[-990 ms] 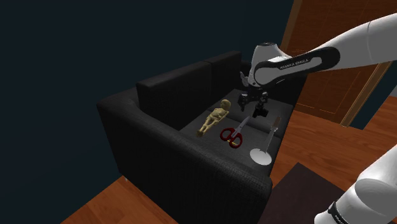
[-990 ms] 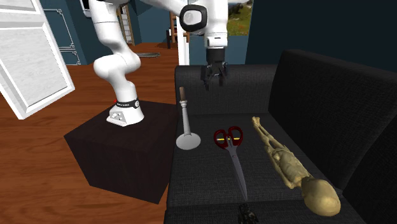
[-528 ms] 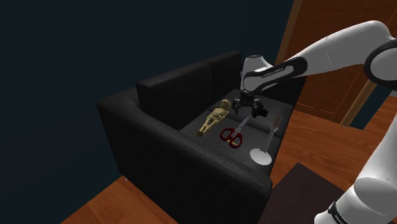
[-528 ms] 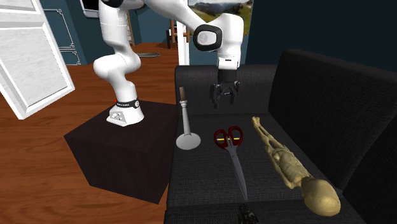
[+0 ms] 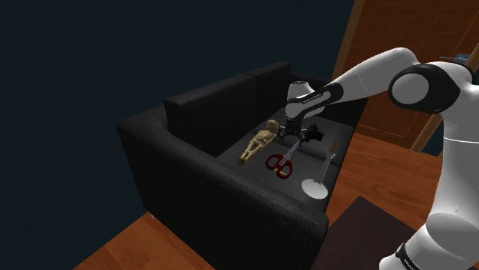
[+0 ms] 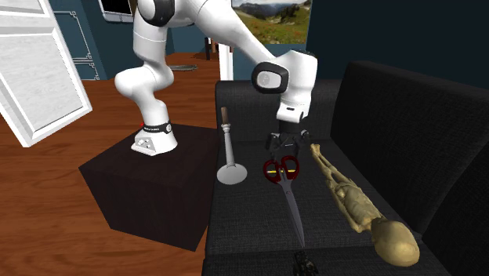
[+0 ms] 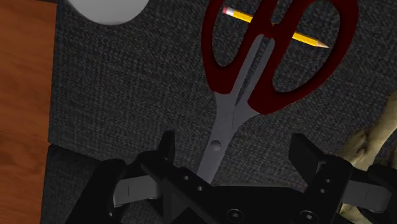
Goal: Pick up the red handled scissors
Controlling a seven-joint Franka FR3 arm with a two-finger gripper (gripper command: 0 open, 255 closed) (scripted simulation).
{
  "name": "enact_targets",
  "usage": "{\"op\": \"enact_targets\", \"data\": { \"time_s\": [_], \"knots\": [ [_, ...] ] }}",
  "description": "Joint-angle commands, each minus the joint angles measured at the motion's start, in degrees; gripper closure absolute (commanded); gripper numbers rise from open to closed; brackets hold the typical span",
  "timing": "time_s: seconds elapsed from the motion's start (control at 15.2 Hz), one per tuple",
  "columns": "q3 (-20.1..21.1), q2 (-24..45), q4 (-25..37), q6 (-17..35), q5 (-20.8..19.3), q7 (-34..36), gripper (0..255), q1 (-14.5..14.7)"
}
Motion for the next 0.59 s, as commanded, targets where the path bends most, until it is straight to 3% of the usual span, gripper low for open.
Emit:
{"op": "enact_targets", "data": {
  "time_s": [0.0, 0.33, 0.53],
  "knots": [
    [-0.84, 4.44, 3.68, 0.16, 0.74, 1.63, 0, -0.67],
    [-2.42, 14.56, 12.73, -0.24, 2.99, 5.92, 0, -2.11],
    [-2.43, 16.12, 12.84, 1.20, 2.95, 6.02, 0, -2.11]
  ]
}}
